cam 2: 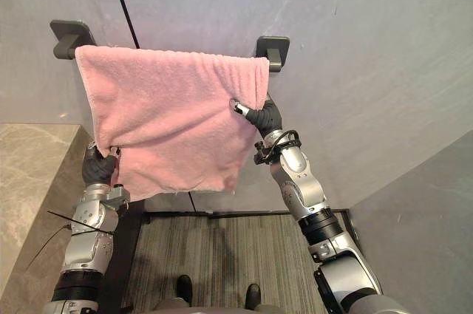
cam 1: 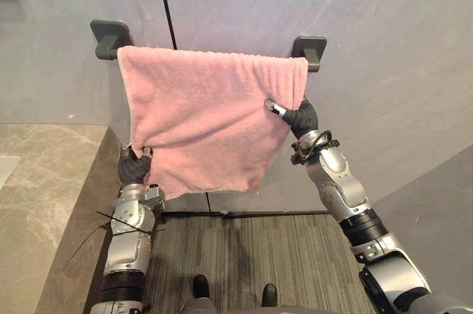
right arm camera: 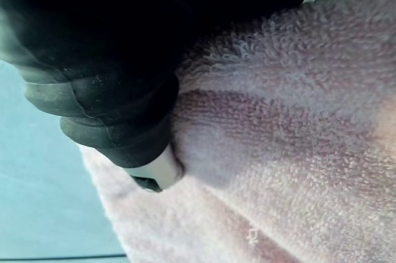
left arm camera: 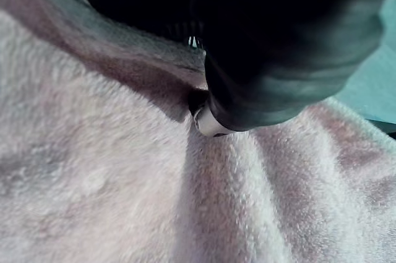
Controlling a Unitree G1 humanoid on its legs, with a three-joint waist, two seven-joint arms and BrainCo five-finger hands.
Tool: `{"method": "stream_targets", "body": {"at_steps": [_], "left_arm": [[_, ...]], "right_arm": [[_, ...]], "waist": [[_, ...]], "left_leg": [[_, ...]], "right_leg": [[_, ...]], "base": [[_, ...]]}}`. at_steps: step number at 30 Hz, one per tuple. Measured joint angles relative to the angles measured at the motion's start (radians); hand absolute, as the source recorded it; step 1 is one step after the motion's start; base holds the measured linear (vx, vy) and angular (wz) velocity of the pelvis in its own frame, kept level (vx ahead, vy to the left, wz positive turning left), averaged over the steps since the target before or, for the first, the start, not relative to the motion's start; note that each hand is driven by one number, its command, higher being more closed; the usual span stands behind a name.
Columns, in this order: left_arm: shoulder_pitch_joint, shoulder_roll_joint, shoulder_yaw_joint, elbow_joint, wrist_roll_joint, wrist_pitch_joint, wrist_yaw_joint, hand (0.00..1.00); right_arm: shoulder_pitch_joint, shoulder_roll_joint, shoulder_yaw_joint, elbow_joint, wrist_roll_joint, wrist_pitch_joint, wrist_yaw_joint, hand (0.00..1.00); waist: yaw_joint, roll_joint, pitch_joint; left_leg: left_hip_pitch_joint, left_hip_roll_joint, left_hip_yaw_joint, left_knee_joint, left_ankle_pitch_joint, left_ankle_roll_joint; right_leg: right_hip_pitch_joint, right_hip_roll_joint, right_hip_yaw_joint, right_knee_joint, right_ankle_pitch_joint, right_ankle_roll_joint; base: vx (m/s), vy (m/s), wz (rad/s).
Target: Organize washtable
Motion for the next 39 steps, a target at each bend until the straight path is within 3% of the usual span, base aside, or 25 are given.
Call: {"method": "stream_targets", "body": {"at_steps": [10,13,17,22,25,28,32,36,39], "left_arm": [[0.024,0.003,0.061,-0.033,-0.007,0.0,0.0,0.0],[0.046,0.002,0.116,-0.068,-0.007,0.001,0.002,0.0],[0.078,-0.037,0.198,-0.262,0.054,-0.002,0.068,0.0],[0.118,-0.116,0.3,-0.493,0.165,-0.037,0.207,0.0],[0.12,-0.124,0.302,-0.602,0.296,-0.046,0.266,0.0],[0.12,-0.124,0.284,-0.68,0.391,-0.061,0.28,0.0],[0.12,-0.116,0.213,-0.718,0.346,-0.101,0.195,0.0],[0.118,-0.086,0.083,-0.716,0.226,-0.116,0.052,0.0],[0.099,-0.085,0.014,-0.674,0.188,-0.12,-0.013,0.0]], "right_arm": [[0.107,-0.045,-0.009,0.0,0.0,0.045,0.022,0.0],[0.125,-0.064,-0.059,-0.002,0.0,0.047,0.036,0.0],[0.201,-0.082,-0.246,-0.061,-0.047,0.045,0.025,0.0],[0.258,-0.088,-0.476,-0.15,-0.139,0.025,-0.113,0.0],[0.274,-0.087,-0.487,-0.236,-0.151,-0.016,-0.15,0.0],[0.276,-0.065,-0.488,-0.325,-0.121,-0.076,-0.148,0.0],[0.274,-0.034,-0.402,-0.381,-0.017,-0.111,-0.052,0.0],[0.241,-0.028,-0.249,-0.364,0.019,-0.093,0.05,0.0],[0.18,-0.019,-0.157,-0.31,0.037,-0.072,0.092,0.0]], "waist": [[-0.001,0.005,-0.01],[-0.007,0.016,-0.017],[-0.003,0.025,-0.023],[-0.019,0.064,-0.061],[-0.03,0.078,-0.073],[-0.028,0.078,-0.077],[-0.026,0.078,-0.091],[-0.026,0.078,-0.095],[-0.025,0.078,-0.095]], "left_leg": [[0.008,0.002,0.026,0.0,-0.001,-0.001],[0.01,0.0,0.035,0.0,-0.002,-0.001],[0.011,-0.001,0.035,0.0,-0.002,-0.001],[0.02,-0.006,0.032,0.0,-0.005,0.0],[0.031,-0.003,0.031,0.0,-0.008,-0.005],[0.037,0.0,0.028,0.0,-0.011,-0.009],[0.036,-0.003,0.023,0.0,-0.011,-0.009],[0.036,-0.008,0.017,0.0,-0.01,-0.008],[0.035,-0.011,0.014,0.0,-0.007,-0.004]], "right_leg": [[-0.005,0.001,0.026,-0.004,0.008,0.001],[-0.003,0.004,0.031,-0.013,0.013,0.002],[-0.002,0.005,0.028,-0.015,0.011,0.004],[0.005,0.001,0.019,-0.019,0.004,0.014],[0.02,0.002,0.015,-0.034,0.005,0.014],[0.031,0.0,0.01,-0.037,0.003,0.012],[0.034,-0.003,0.005,-0.041,0.002,0.01],[0.035,-0.008,-0.001,-0.034,0.004,0.016],[0.035,-0.01,-0.003,-0.032,0.003,0.017]], "base": [[0.0,0.0,-0.07],[-0.02,-0.001,-0.1],[0.0,0.0,0.0],[0.0,0.0,0.01],[0.0,-0.003,0.02],[0.0,-0.001,0.01],[0.0,-0.002,0.03],[0.01,0.003,0.04],[0.0,0.001,0.01]]}}
